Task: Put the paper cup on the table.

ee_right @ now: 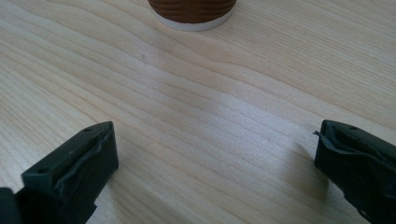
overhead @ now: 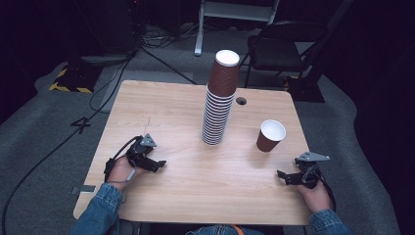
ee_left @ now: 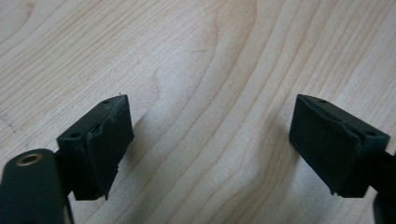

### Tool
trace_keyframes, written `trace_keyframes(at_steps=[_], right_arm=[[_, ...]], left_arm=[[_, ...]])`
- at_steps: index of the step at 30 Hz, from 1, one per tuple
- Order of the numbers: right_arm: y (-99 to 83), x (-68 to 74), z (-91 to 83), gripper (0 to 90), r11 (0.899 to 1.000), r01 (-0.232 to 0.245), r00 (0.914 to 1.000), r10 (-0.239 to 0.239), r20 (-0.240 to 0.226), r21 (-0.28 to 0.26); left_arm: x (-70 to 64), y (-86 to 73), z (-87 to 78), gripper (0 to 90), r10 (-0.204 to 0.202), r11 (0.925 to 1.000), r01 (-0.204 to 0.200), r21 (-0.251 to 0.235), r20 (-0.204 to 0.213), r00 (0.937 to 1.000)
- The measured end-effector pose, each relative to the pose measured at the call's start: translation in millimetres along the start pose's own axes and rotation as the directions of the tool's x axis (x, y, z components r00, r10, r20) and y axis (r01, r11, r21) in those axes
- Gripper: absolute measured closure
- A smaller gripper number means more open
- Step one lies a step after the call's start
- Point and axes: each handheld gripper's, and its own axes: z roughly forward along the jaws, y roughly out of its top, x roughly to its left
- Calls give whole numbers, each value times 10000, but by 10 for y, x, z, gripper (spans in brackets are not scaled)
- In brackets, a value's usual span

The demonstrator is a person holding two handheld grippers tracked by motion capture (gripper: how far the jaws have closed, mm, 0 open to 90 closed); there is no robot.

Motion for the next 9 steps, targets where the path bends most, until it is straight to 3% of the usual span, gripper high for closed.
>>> trace_keyframes(at_steps=[2,9], right_arm=[[-2,-3,-1,0,10000,27,10000,-27,-25,-12],[0,-6,1,0,10000,76,9999,-76,-70,-10]], left_arm=[[13,-28,28,72,71,9994,-69,-327,74,9999],[23,-10,49,37,93,9996,-90,-277,91,9999]])
